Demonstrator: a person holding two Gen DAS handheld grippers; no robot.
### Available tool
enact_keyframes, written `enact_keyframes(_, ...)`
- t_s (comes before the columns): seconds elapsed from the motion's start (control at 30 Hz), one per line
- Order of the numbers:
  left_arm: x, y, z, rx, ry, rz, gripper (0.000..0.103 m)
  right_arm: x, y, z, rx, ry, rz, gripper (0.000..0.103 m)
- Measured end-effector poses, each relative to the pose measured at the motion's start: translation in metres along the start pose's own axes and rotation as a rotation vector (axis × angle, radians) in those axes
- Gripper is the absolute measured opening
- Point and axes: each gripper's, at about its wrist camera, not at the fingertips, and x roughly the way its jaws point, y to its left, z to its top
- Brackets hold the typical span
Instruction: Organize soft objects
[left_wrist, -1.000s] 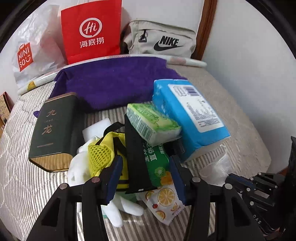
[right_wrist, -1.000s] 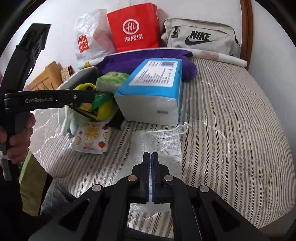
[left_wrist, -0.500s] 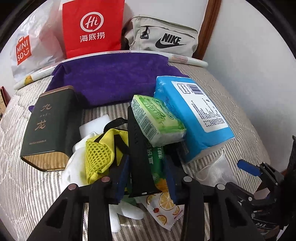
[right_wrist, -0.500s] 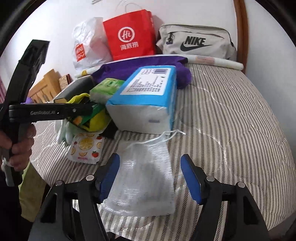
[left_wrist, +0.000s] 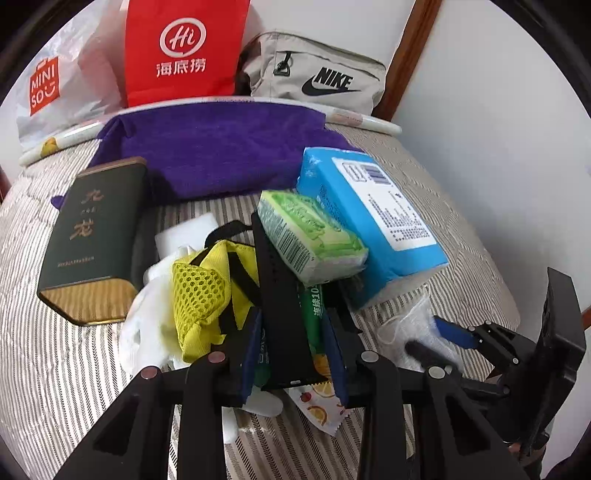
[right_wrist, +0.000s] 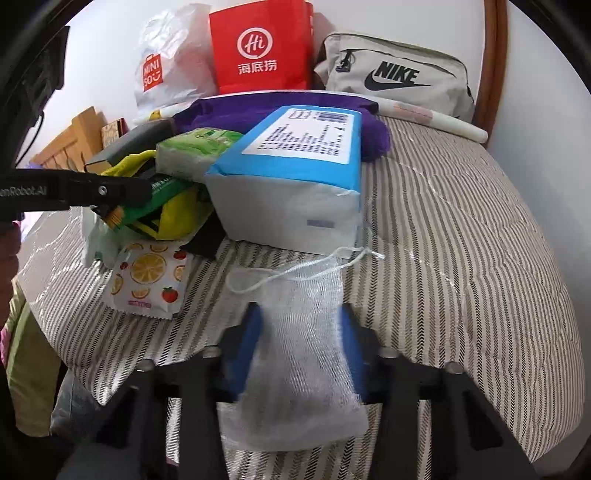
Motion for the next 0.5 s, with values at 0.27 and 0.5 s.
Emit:
enact_keyframes(0.27,0.0020,0.0079,0.0043,-0.044,0.005,-0.033,0.034,-0.0036,0.0036,-0.0014,-0.004,0.018,0.030,0.009)
enact_keyframes(0.5,-0.0058,0.0063,0.0026,-0.034,-0.012,-0.033,0.047,-0.0044,0.0026,-0.0015,-0.007,0.029,0.042,0.010)
